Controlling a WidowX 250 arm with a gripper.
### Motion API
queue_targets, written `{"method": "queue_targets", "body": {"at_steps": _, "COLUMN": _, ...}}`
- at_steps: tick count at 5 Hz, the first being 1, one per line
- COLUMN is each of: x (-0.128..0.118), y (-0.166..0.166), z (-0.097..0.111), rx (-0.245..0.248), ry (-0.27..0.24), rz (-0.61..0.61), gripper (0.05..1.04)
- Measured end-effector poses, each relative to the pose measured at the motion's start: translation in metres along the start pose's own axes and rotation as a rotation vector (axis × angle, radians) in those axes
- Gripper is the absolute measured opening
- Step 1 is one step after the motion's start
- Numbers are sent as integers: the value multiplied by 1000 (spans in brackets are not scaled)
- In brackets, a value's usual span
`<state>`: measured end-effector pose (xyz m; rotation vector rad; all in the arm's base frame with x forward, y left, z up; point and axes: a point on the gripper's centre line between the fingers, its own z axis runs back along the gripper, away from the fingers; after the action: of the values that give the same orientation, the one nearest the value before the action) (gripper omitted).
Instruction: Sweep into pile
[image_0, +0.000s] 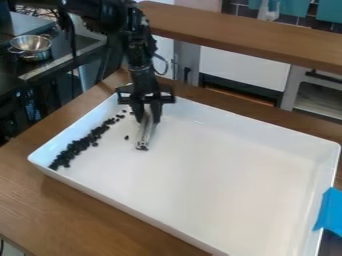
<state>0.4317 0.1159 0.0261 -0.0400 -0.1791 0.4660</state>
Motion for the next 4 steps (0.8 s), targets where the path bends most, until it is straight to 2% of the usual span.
{"method": "queue_targets", "body": {"at_steps": 1, "x": -5, "y": 13, "z": -3, "rx": 21, "ry": 10, "rz": 91, "gripper": 375}}
{"method": "queue_targets", "body": {"at_steps": 2, "x": -16, "y": 19, "z": -1, "rx": 38, "ry": 27, "rz": 113, "gripper": 375}}
{"method": "queue_targets", "body": {"at_steps": 3, "x": -25, "y": 29, "z": 1, "rx": 77, "ry": 3, "rz": 91, "gripper": 375}}
{"method": "queue_targets", "body": {"at_steps": 4, "x": -29, "y": 49, "z": 3, "rx": 184, "ry": -51, "rz": 27, "gripper": 375}}
